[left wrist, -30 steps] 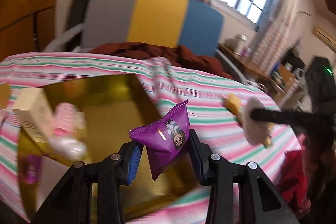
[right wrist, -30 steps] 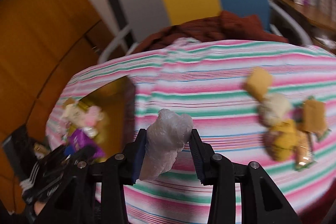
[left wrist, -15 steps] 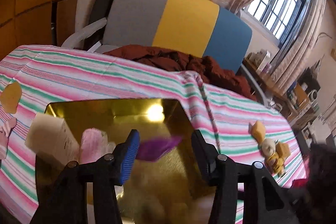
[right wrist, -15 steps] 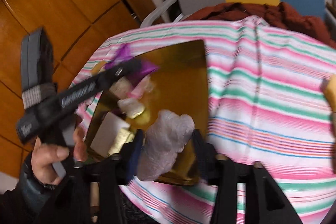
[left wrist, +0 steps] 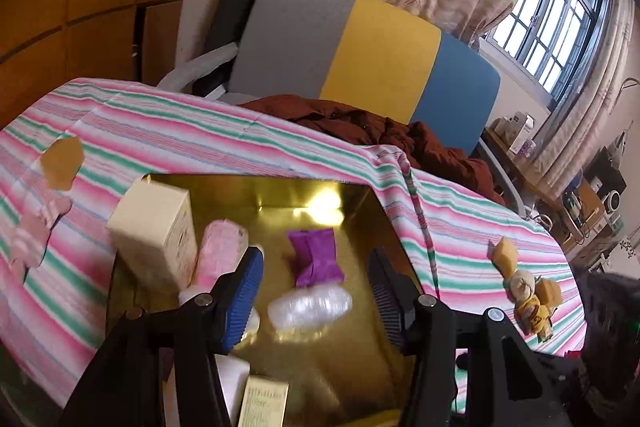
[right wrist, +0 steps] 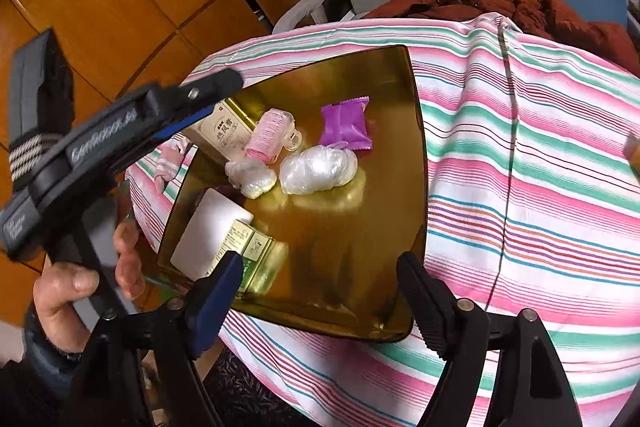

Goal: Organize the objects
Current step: 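Carry the purple bag and clear plastic bag into the gold tray and release both, then withdraw both grippers from the tray back toward the pile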

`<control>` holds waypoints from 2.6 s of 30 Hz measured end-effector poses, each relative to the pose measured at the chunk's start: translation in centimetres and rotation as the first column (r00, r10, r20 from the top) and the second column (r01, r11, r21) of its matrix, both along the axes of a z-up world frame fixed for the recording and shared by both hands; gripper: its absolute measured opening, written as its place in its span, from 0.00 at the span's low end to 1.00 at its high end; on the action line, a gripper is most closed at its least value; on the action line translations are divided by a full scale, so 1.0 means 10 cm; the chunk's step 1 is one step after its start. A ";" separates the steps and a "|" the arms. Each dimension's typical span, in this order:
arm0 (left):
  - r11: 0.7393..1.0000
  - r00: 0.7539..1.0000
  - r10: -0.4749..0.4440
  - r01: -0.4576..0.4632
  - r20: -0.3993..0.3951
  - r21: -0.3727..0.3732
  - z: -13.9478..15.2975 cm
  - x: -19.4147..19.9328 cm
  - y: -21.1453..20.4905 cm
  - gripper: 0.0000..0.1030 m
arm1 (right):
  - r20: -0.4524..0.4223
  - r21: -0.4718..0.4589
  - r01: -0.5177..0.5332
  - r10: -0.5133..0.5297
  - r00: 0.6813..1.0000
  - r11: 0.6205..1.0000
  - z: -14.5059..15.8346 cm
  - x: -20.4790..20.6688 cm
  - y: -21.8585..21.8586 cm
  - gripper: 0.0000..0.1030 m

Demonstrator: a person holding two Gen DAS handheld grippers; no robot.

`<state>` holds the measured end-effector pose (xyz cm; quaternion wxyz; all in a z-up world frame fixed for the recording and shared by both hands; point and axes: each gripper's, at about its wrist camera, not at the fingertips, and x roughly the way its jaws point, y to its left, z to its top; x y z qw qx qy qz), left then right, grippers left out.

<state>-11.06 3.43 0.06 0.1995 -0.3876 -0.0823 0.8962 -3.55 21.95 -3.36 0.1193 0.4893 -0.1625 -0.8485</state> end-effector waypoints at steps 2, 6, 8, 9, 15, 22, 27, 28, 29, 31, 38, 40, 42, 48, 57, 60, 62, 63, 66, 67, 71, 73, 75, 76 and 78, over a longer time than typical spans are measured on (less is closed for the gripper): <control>1.000 1.000 0.001 -0.001 -0.001 -0.013 -0.01 0.10 -0.01 0.53 | -0.009 0.022 0.004 -0.003 1.000 1.000 0.02 0.04 -0.01 0.81; 0.999 1.000 -0.004 0.003 -0.023 -0.049 0.00 0.29 0.02 0.53 | -0.031 0.041 0.024 -0.023 0.999 0.999 0.09 0.11 0.00 0.83; 0.998 1.000 -0.004 0.002 -0.028 -0.057 0.01 0.38 0.04 0.53 | -0.052 0.059 0.041 -0.038 0.998 0.997 0.14 0.16 0.02 0.84; 0.998 1.000 -0.001 -0.001 -0.030 -0.058 0.02 0.41 0.05 0.53 | -0.069 0.078 0.058 -0.052 0.996 0.995 0.17 0.19 0.03 0.86; 0.993 0.999 0.033 -0.038 -0.040 -0.114 0.01 0.58 0.08 0.53 | -0.152 0.197 0.136 -0.107 0.983 0.971 0.33 0.35 0.08 0.90; 0.984 0.995 0.084 -0.091 -0.051 -0.153 -0.01 0.72 0.05 0.53 | -0.219 0.316 0.179 -0.112 0.969 0.932 0.39 0.42 -0.02 0.94; 0.982 0.995 0.096 -0.100 -0.035 -0.161 -0.06 0.78 0.02 0.53 | -0.265 0.367 0.223 -0.128 0.956 0.903 0.42 0.45 -0.07 0.95; 0.982 0.995 0.099 -0.101 -0.025 -0.162 -0.09 0.79 0.02 0.53 | -0.276 0.380 0.235 -0.132 0.952 0.895 0.43 0.46 -0.07 0.95; 0.982 0.995 0.097 -0.099 -0.020 -0.162 -0.12 0.80 0.02 0.53 | -0.282 0.389 0.242 -0.135 0.950 0.889 0.44 0.47 -0.07 0.96; 0.981 0.995 0.099 -0.100 -0.016 -0.165 -0.15 0.82 0.02 0.53 | -0.293 0.398 0.254 -0.140 0.946 0.881 0.45 0.47 -0.06 0.96; 0.979 0.996 0.094 -0.092 0.001 -0.180 -0.22 0.87 0.03 0.53 | -0.327 0.413 0.270 -0.135 0.935 0.870 0.49 0.51 -0.07 0.97; 0.978 0.995 0.096 -0.094 0.004 -0.184 -0.23 0.86 0.05 0.53 | -0.339 0.417 0.274 -0.131 0.932 0.867 0.50 0.53 -0.08 0.97; 0.977 0.995 0.100 -0.098 0.004 -0.188 -0.22 0.87 0.06 0.53 | -0.355 0.415 0.279 -0.128 0.926 0.866 0.52 0.57 -0.07 0.97; 0.977 0.995 0.100 -0.099 -0.003 -0.191 -0.20 0.89 0.09 0.53 | -0.372 0.404 0.286 -0.129 0.919 0.869 0.50 0.62 -0.01 0.99; 0.983 0.999 0.023 -0.028 -0.027 -0.183 -0.15 0.96 0.24 0.53 | -0.377 0.404 0.312 -0.154 0.913 0.860 0.49 0.66 0.12 0.99; 0.984 0.999 0.015 -0.020 -0.029 -0.179 -0.15 0.96 0.26 0.53 | -0.369 0.405 0.328 -0.176 0.913 0.853 0.48 0.67 0.20 1.00; 0.984 1.000 0.013 -0.018 -0.027 -0.177 -0.15 0.96 0.25 0.53 | -0.367 0.403 0.339 -0.189 0.911 0.850 0.47 0.67 0.26 1.00; 0.984 1.000 0.012 -0.017 -0.028 -0.175 -0.15 0.96 0.25 0.53 | -0.365 0.404 0.341 -0.192 0.911 0.849 0.48 0.67 0.28 1.00; 0.985 1.000 0.008 -0.012 -0.023 -0.173 -0.16 0.97 0.26 0.53 | -0.363 0.409 0.348 -0.200 0.910 0.844 0.49 0.66 0.34 1.00; 0.985 1.000 0.006 -0.010 -0.023 -0.172 -0.16 0.98 0.26 0.53 | -0.360 0.408 0.349 -0.203 0.911 0.844 0.48 0.66 0.36 1.00; 0.985 1.000 -0.021 0.017 -0.023 -0.171 -0.17 1.00 0.31 0.53 | -0.343 0.416 0.351 -0.213 0.915 0.839 0.44 0.67 0.44 1.00; 0.984 0.999 -0.038 0.034 -0.021 -0.173 -0.18 1.01 0.34 0.53 | -0.330 0.415 0.354 -0.224 0.917 0.838 0.42 0.66 0.50 1.00; 0.983 0.998 -0.059 0.054 -0.025 -0.176 -0.16 1.02 0.39 0.53 | -0.326 0.418 0.362 -0.234 0.916 0.833 0.41 0.67 0.56 1.00; 0.982 0.997 -0.069 0.063 -0.027 -0.176 -0.16 1.03 0.41 0.53 | -0.322 0.418 0.365 -0.240 0.916 0.832 0.40 0.67 0.60 1.00; 0.981 0.996 -0.088 0.081 -0.030 -0.177 -0.14 1.05 0.47 0.53 | -0.317 0.417 0.378 -0.258 0.913 0.827 0.40 0.69 0.70 1.00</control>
